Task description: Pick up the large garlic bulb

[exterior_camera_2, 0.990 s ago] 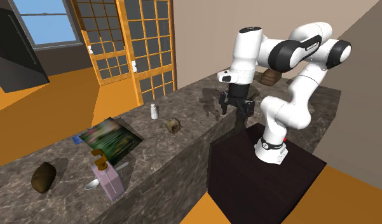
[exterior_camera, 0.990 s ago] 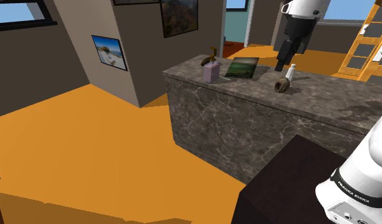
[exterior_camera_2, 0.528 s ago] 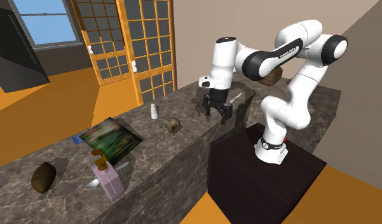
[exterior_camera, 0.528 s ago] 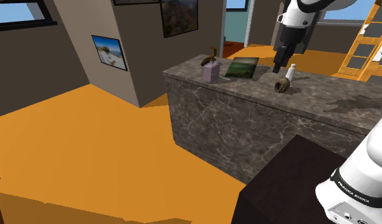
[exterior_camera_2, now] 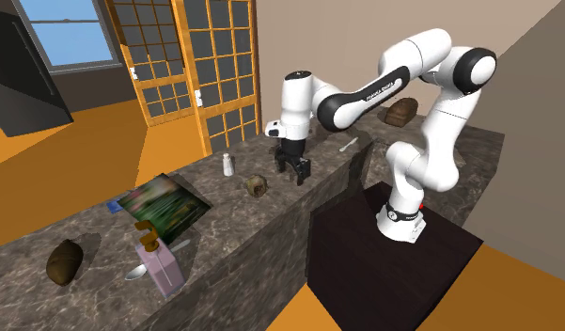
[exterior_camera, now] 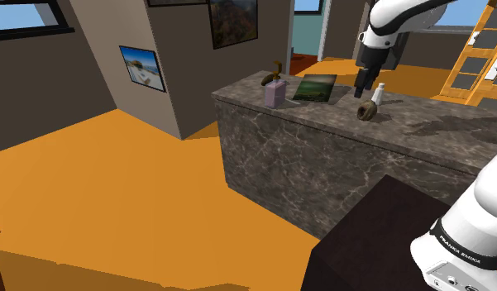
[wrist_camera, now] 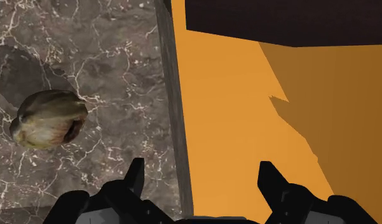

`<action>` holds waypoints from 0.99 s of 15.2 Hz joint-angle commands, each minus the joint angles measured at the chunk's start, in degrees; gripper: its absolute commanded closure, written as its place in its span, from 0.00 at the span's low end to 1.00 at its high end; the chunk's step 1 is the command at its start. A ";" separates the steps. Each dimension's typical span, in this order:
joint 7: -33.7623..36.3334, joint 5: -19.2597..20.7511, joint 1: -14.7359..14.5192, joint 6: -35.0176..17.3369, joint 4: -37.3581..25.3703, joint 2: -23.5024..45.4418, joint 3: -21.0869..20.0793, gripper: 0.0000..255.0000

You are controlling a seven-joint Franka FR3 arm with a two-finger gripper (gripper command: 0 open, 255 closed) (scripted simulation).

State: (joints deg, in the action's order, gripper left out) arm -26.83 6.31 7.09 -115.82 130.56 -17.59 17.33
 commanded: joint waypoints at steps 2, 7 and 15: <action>-2.57 -0.08 0.86 -2.20 -2.84 5.22 2.20 0.00; -7.19 -1.85 2.42 -5.09 -9.22 14.92 5.39 0.00; -14.70 -7.26 6.96 -7.01 -22.72 31.42 8.13 0.00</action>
State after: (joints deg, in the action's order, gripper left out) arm -40.22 0.19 13.16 -123.03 110.73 10.93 25.21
